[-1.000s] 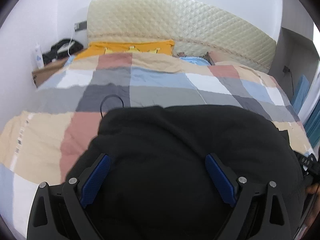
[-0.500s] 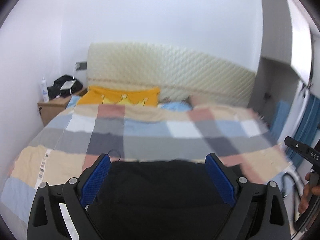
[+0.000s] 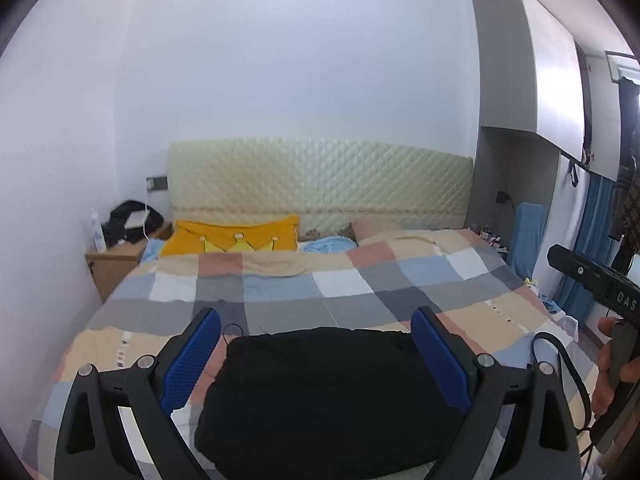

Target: Fold large clothes

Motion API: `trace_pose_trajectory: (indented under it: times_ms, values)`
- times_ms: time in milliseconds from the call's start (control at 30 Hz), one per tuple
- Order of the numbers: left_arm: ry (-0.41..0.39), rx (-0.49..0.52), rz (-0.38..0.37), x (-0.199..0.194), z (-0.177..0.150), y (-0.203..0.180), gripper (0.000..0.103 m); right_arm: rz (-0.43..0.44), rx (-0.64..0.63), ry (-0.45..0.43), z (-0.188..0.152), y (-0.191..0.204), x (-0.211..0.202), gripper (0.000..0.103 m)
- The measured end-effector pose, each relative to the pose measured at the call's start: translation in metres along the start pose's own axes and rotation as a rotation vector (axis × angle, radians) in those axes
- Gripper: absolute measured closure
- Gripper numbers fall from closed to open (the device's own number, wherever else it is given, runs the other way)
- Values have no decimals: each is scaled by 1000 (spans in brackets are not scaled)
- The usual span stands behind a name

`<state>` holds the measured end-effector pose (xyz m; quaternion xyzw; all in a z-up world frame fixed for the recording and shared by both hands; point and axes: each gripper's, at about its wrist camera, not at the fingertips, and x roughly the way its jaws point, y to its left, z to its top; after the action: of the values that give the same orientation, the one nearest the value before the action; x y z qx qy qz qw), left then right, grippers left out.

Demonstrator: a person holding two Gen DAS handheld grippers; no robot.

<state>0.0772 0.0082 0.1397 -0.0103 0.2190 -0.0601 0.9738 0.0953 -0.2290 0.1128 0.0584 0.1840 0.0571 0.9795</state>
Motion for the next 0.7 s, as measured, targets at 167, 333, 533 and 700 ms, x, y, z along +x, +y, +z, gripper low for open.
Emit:
trace_pose_trajectory:
  times_ms: [167, 333, 533, 700]
  values:
    - [-48, -19, -24, -39, -5, -7, 6, 33, -15, -52, -9, 14, -35, 0]
    - [-65, -32, -20, -63, -17, -9, 6, 32, -27, -91, -23, 23, -62, 0]
    - [-38, -74, 35, -88, -48, -10, 6, 68, -23, -78, -48, 24, -87, 0]
    - [-31, -92, 0, -99, -73, -10, 6, 47, -35, -70, -71, 25, -106, 0]
